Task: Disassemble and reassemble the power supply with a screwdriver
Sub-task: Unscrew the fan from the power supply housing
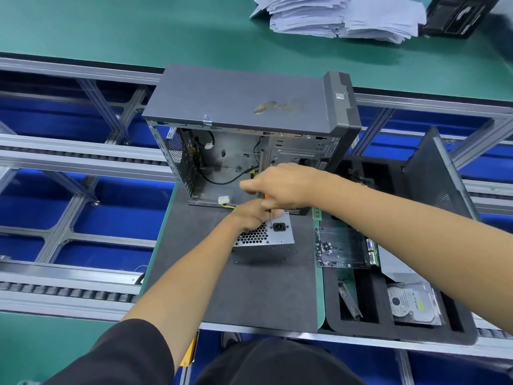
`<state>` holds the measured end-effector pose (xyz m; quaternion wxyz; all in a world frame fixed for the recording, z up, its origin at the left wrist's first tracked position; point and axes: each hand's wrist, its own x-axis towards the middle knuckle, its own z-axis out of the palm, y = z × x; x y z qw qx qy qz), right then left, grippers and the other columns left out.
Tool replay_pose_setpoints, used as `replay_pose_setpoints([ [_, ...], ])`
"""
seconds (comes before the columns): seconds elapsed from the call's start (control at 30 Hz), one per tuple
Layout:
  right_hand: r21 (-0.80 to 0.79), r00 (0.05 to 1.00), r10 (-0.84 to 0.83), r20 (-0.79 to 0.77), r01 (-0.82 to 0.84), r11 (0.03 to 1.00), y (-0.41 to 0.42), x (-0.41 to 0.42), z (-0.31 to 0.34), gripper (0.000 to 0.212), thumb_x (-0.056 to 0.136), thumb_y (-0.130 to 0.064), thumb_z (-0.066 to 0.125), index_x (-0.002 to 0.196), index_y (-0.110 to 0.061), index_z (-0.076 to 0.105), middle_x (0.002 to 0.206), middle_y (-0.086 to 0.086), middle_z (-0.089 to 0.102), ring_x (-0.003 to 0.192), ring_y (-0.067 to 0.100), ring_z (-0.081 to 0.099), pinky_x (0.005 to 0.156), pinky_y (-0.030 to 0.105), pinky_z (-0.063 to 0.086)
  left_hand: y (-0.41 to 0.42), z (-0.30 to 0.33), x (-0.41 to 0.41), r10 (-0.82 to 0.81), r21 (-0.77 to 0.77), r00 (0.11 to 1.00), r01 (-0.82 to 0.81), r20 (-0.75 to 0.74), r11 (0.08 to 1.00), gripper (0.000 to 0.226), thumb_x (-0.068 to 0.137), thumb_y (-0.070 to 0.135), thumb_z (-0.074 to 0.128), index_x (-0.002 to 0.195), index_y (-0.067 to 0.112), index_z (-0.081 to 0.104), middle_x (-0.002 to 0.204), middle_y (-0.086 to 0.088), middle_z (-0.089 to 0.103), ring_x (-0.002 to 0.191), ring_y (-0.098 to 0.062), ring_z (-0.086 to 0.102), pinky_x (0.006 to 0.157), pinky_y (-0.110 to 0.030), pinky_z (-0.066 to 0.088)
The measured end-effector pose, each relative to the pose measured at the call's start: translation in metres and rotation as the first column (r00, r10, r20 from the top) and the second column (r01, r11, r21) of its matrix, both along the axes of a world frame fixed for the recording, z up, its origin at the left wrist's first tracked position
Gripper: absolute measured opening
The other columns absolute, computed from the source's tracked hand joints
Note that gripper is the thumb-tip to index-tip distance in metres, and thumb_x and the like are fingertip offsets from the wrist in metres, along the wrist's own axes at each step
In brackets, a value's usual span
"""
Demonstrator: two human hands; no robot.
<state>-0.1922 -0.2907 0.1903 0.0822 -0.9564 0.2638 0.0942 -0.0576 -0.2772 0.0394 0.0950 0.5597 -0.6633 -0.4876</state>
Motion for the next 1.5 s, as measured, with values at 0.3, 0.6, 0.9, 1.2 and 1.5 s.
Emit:
replay_pose_setpoints([
  [0.3,0.054,1.000,-0.008,-0.010,0.008,0.999,-0.003,-0.003,0.004,0.022,0.081,-0.016,0.056,0.092,-0.025,0.039,0.080,-0.002,0.056,0.071,0.025,0.051,0.051,0.037,0.038,0.000,0.000,-0.001,-0.022,-0.033,0.998,0.025,0.062,0.999,0.025,0.096,0.060,0.055,0.084,0.040,0.061,0.091,0.008,0.064,0.091,-0.017,0.056,0.075,-0.034,0.045],
  [0.6,0.174,0.998,-0.015,0.061,0.005,0.985,0.001,-0.006,0.003,0.027,0.079,-0.007,0.055,0.097,-0.023,0.044,0.092,-0.005,0.051,0.086,0.019,0.049,0.060,0.037,0.042,-0.001,-0.001,-0.002,-0.099,-0.056,0.991,0.104,0.094,0.993,0.046,0.100,0.053,0.053,0.125,0.015,0.060,0.127,-0.011,0.063,0.118,-0.030,0.056,0.101,-0.049,0.046],
  [0.9,0.292,0.991,-0.062,0.118,0.025,0.956,0.003,-0.007,0.003,0.038,0.071,-0.001,0.054,0.096,-0.027,0.043,0.095,-0.004,0.054,0.092,0.020,0.048,0.067,0.040,0.046,-0.002,-0.003,0.000,-0.095,-0.069,0.978,0.109,0.184,0.992,0.039,0.099,0.051,0.050,0.108,0.014,0.056,0.099,-0.010,0.062,0.094,-0.029,0.058,0.081,-0.043,0.048],
  [1.2,0.176,0.998,-0.060,0.025,0.055,0.983,0.000,-0.007,0.004,0.035,0.078,-0.010,0.058,0.102,-0.029,0.040,0.098,-0.006,0.044,0.085,0.017,0.043,0.054,0.037,0.037,-0.003,-0.005,0.000,-0.092,-0.054,0.980,0.103,0.177,0.993,0.053,0.098,0.059,0.049,0.108,0.008,0.063,0.104,-0.012,0.068,0.087,-0.024,0.056,0.072,-0.036,0.044],
  [1.5,-0.106,0.991,0.021,-0.130,-0.035,0.994,-0.004,-0.004,0.003,0.012,0.092,-0.022,0.047,0.098,-0.024,0.038,0.093,0.000,0.052,0.069,0.025,0.053,0.048,0.033,0.031,-0.002,-0.006,0.000,-0.078,-0.047,0.993,0.082,0.087,0.995,0.055,0.098,0.064,0.048,0.116,0.015,0.064,0.114,-0.009,0.068,0.107,-0.029,0.061,0.092,-0.042,0.048],
])
